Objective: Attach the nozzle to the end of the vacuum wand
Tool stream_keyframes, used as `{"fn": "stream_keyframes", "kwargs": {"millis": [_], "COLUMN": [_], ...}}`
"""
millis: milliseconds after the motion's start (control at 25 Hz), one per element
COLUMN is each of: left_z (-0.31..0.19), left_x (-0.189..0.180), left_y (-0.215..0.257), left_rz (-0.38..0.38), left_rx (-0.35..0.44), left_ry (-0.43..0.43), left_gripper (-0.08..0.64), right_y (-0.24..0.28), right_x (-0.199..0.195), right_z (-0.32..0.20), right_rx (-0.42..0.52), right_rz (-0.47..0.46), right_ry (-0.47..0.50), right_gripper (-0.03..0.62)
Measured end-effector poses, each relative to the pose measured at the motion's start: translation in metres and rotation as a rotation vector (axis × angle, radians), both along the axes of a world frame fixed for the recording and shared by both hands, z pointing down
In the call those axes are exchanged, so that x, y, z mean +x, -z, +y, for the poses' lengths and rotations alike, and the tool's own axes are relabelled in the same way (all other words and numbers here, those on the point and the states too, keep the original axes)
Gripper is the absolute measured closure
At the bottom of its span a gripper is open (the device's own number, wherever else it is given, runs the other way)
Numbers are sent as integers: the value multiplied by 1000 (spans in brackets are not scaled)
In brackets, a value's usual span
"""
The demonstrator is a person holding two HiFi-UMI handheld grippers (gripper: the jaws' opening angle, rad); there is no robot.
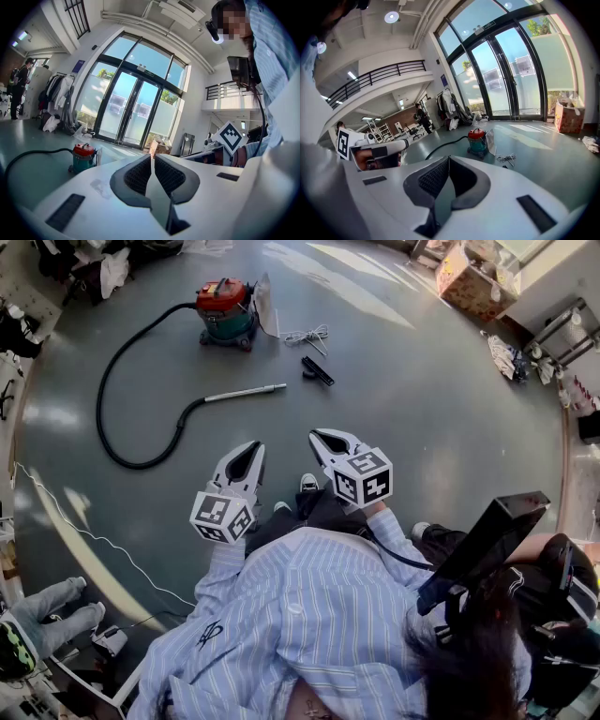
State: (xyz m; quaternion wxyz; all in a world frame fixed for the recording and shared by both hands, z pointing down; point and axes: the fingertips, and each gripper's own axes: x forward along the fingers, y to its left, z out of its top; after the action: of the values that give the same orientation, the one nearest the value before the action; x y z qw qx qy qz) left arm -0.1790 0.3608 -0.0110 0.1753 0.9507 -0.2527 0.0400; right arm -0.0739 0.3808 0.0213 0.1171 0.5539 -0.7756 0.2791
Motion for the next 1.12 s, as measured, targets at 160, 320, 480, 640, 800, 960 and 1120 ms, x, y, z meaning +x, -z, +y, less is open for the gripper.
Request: {"fn": "stream_keyframes", "kwargs": {"millis": [160, 320, 480, 640, 800, 960, 1120], "left_z": [-4, -3, -6, -12, -18, -21, -25], "left_x": [9, 20, 30, 39, 51, 64, 80], "left_y": [-5, -3, -4, -5, -6, -8, -9], "left_rz": [-4, -8, -19, -26, -34, -44, -48], "left_rx": [-2, 0, -2, -6, -11, -13, -16], "left_ry": [6, 2, -1, 3, 1, -1, -2], "left_gripper": [535, 535, 534, 534, 534, 535, 535], "right_y": [-5, -4, -1, -3, -6, -7, -11], "right_x": [10, 22, 35, 47, 60, 69, 83], "right_z": [-2, -3, -10, -17, -23, -27, -31], "right_rx": [-2, 8, 26, 22, 14, 14, 10], "right_rz": [-1, -7, -35, -50, -44, -62, -73], "right_ry": [4, -10, -40, -46, -42, -30, -24], "right_gripper": [586, 586, 586, 586, 586, 586, 586]}}
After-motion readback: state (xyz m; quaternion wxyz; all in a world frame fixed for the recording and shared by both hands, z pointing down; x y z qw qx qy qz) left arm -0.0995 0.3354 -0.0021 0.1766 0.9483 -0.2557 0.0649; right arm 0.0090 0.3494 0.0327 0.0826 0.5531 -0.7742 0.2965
